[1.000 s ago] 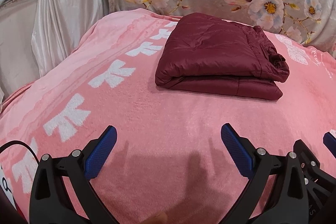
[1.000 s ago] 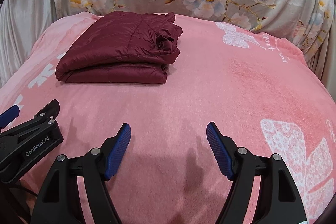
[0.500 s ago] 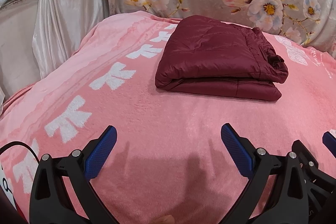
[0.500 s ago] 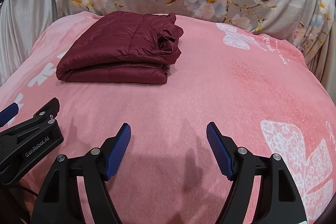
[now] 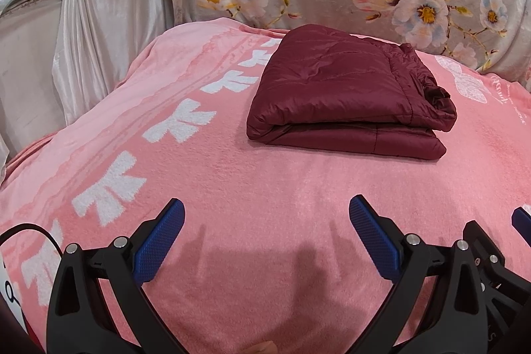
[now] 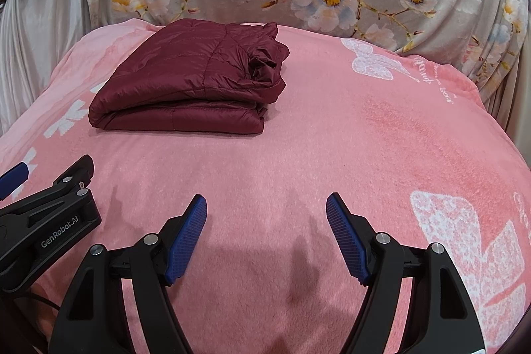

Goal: Fold large clothes

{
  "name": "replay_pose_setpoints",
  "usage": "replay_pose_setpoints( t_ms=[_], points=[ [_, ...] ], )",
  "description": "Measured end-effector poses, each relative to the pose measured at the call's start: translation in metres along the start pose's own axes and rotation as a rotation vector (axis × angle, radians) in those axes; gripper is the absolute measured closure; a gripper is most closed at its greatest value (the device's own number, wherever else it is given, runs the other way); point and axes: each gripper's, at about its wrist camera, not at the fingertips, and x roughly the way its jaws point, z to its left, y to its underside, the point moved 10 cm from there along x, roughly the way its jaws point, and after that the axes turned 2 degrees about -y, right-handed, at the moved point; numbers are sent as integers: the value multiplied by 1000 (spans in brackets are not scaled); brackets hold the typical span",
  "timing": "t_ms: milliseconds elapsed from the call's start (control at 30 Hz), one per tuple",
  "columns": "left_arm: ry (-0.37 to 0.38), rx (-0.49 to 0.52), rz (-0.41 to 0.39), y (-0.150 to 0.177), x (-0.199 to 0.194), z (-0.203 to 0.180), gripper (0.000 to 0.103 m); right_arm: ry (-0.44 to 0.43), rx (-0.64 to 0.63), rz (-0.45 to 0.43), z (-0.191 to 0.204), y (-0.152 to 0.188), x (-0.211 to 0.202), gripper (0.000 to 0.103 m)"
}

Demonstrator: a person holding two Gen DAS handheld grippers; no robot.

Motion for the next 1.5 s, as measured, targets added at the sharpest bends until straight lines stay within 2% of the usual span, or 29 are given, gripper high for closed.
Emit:
replay_pose_setpoints(
  t_ms=[933, 1133, 1500],
  points=[
    [-4, 2, -2, 2, -1, -2, 6, 0, -2, -1, 2, 0, 0, 30],
    [-2, 1, -3, 2, -1, -1, 6, -11, -11, -8, 4, -1, -1, 17],
    [-3, 1, -5, 1, -1, 0, 6, -8, -14, -11, 5, -6, 1, 17]
  ],
)
